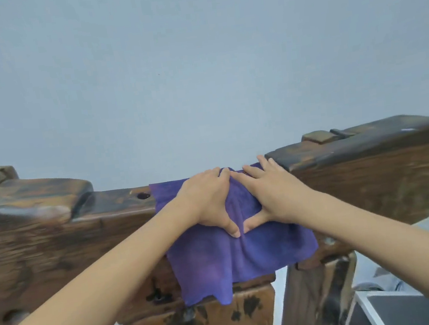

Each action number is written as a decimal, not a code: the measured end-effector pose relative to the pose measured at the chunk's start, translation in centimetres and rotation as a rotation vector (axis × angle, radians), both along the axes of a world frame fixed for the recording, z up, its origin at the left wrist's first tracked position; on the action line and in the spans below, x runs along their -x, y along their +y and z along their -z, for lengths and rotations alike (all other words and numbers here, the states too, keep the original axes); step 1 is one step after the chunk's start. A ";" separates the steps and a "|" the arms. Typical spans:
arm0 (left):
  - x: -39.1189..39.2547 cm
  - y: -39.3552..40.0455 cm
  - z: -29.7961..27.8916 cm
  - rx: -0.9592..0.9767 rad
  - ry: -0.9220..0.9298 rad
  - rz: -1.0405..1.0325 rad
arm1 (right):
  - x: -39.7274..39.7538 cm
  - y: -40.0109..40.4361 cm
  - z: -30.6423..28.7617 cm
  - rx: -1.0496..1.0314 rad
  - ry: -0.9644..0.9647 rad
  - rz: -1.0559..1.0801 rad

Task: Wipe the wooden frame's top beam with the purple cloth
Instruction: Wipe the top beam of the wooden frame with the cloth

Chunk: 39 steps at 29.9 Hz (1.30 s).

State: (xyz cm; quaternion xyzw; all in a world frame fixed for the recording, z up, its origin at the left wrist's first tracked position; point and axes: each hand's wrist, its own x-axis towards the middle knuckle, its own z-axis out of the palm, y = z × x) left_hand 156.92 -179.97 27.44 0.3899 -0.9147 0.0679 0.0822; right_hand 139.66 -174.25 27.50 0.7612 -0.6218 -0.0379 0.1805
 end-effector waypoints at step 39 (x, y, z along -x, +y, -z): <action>9.0 0.8 -0.5 -0.099 0.227 0.023 | 6.4 1.5 -1.2 0.397 -0.313 -0.046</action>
